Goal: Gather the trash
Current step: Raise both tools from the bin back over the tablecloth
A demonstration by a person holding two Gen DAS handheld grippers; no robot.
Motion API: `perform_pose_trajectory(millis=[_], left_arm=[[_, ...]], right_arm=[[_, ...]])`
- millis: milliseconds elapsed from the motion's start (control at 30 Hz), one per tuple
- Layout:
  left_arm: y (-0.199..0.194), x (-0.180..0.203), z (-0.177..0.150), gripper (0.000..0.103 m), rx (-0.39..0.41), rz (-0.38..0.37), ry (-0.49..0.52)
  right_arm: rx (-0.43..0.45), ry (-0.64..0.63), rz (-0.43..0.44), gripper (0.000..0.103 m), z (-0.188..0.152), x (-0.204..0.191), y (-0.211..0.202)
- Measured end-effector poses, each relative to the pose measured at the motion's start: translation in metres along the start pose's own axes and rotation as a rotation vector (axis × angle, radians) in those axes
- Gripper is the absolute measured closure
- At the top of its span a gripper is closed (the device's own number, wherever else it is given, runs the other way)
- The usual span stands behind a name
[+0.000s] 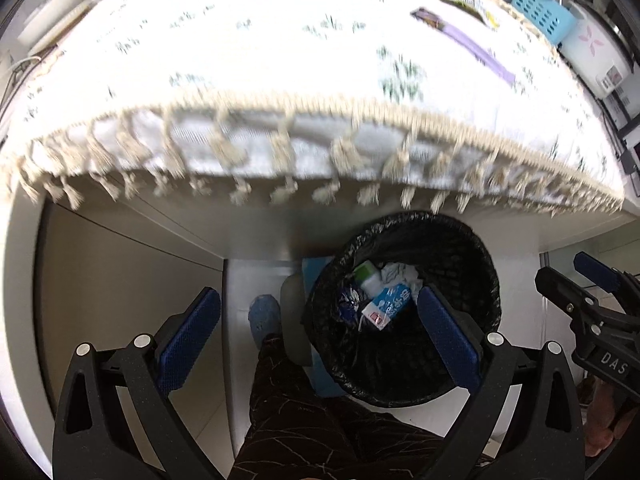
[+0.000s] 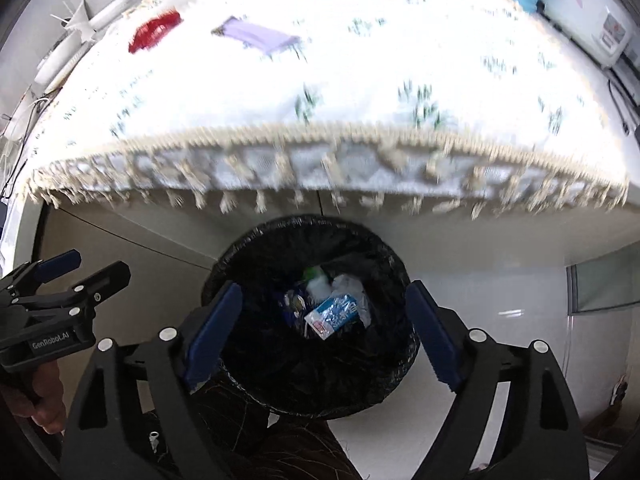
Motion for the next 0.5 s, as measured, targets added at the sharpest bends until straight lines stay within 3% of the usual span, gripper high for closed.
perform_pose_trajectory(millis=[167, 500], left_arm=[[-0.019, -0.001, 0.022, 0.006, 0.025, -0.012, -0.003], [-0.038, 0.006, 0.063, 0.006, 0.053, -0.029, 0.004]], right_arm=[[0.058, -0.025, 0.003, 0.013, 0.022, -0.007, -0.026], [0.149, -0.053, 0.017, 0.013, 0.059, -0.021, -0.059]])
Point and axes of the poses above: each gripper's, at about its wrist camera, not at the fingertips, and y roughly the way its jaws point, x to its right, z to its top, the point moved 3 cm from there along y, roughly the way its jaws point, and after that the axes turned 11 degrees about x, right-handed, at the moved point
